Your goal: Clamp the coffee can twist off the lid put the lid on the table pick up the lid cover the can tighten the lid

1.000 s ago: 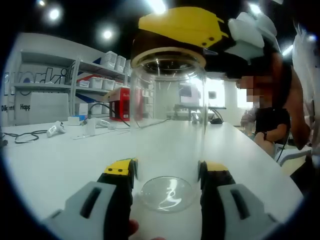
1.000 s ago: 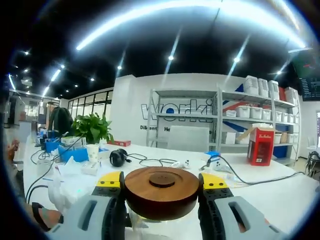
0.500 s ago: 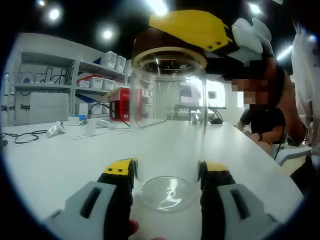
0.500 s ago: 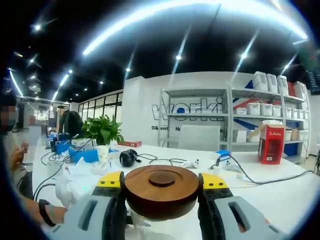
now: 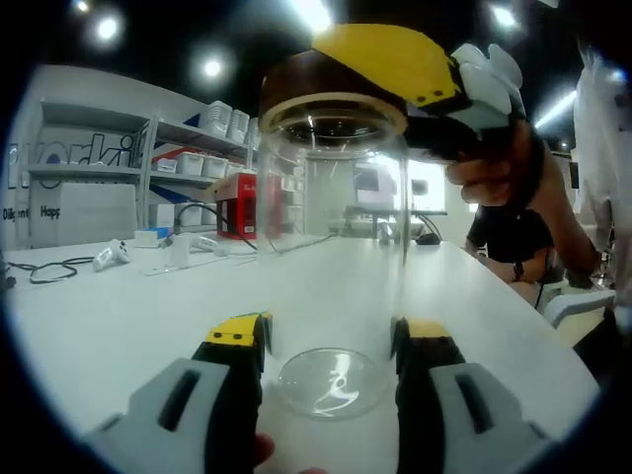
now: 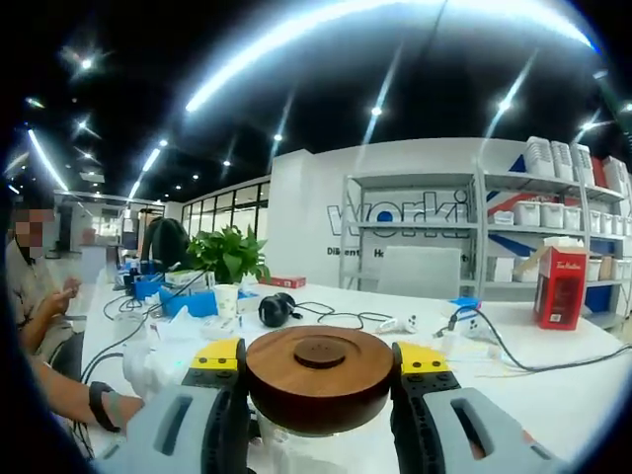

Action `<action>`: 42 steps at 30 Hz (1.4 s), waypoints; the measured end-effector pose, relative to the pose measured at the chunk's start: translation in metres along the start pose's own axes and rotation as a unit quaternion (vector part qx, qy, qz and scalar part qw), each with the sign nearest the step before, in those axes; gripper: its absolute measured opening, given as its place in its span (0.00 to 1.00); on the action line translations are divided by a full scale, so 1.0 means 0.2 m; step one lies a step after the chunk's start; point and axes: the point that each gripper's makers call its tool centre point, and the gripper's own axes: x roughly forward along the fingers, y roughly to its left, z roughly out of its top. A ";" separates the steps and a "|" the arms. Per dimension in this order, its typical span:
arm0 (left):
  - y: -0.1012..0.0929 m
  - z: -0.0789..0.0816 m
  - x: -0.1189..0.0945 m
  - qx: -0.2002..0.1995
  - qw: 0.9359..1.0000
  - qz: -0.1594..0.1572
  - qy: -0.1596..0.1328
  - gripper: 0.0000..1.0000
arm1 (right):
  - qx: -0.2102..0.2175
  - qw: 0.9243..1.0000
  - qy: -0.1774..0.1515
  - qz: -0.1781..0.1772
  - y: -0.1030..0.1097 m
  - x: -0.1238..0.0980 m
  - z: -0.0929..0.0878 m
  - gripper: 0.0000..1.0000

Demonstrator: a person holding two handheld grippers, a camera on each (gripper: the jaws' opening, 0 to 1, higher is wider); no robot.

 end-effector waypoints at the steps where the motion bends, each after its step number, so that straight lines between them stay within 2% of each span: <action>1: 0.00 0.00 0.00 0.000 1.000 0.000 0.000 0.43 | -0.001 1.000 -0.001 0.007 0.00 0.00 0.00 0.52; 17: 0.00 0.00 0.00 0.000 1.000 0.001 0.000 0.43 | 0.001 0.996 0.007 0.092 0.03 0.00 -0.01 0.52; 28: 0.00 0.00 0.00 0.001 1.000 0.001 0.000 0.43 | 0.002 0.986 0.034 0.161 0.04 0.01 -0.02 0.51; 33: 0.00 0.00 0.00 0.001 1.000 0.001 0.000 0.43 | 0.005 0.982 0.035 0.184 0.05 0.01 -0.02 0.51; 35: 0.00 0.00 0.00 0.001 1.000 0.001 0.000 0.43 | 0.004 0.978 0.031 0.205 0.05 0.01 -0.02 0.51; 42: 0.00 0.00 0.00 0.001 1.000 0.001 0.000 0.43 | 0.003 0.972 0.030 0.231 0.06 0.00 -0.02 0.51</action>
